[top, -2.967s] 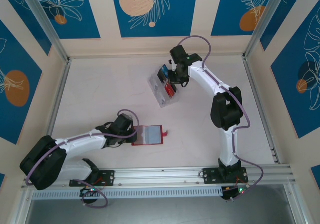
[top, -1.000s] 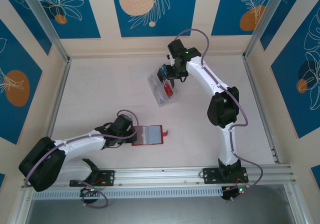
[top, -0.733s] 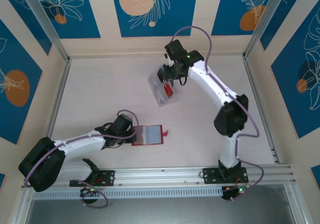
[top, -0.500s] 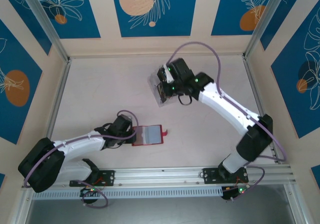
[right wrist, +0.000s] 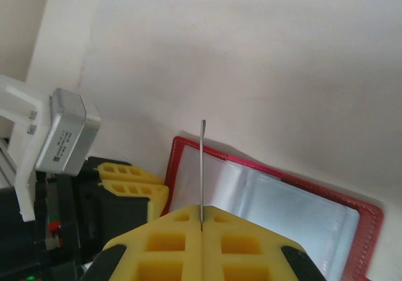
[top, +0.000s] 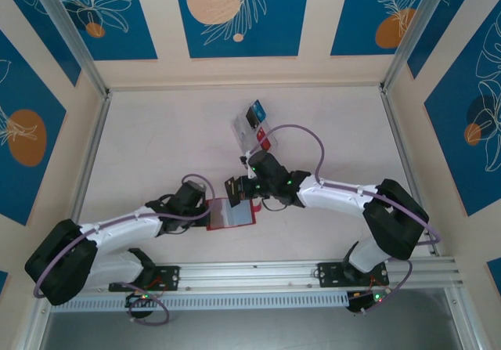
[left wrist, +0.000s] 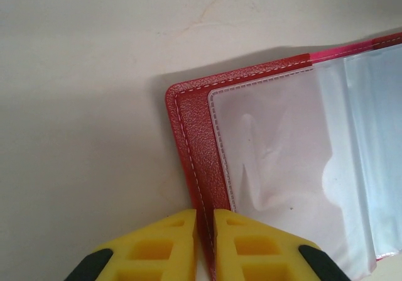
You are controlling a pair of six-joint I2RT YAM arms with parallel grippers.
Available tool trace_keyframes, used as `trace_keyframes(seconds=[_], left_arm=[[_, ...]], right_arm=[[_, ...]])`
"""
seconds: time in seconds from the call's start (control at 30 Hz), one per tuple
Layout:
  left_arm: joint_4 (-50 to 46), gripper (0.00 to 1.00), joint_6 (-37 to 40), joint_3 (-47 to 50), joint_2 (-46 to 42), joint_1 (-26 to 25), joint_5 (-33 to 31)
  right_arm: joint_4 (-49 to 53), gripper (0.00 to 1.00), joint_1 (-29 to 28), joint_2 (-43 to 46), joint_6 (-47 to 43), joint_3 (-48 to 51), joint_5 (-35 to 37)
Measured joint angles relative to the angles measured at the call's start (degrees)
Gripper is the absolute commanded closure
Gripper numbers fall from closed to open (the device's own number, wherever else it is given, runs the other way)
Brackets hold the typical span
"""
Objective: Put the credit cards into the card holder
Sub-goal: Insert the credit card into the card slot.
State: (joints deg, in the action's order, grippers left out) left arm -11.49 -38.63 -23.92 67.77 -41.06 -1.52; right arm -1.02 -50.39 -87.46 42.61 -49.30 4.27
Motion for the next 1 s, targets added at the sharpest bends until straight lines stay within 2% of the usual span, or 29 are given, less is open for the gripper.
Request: trace_keyframes(seconds=[0.27,0.53,1.0], left_arm=[[0.13,0.88,-0.26,0.11,0.00,0.00,0.00],[0.13,0.88,-0.24,0.11,0.00,0.00,0.00],[0.13,0.88,-0.24,0.11,0.00,0.00,0.00]], right_arm=[[-9.97,1.00,-2.08,-2.95,3.48,4.15,3.45],[-14.88,1.00,-2.58,-5.49,5.70,7.93,6.03],[-22.67,1.00,-3.15,-8.00,10.27,10.01,5.77]])
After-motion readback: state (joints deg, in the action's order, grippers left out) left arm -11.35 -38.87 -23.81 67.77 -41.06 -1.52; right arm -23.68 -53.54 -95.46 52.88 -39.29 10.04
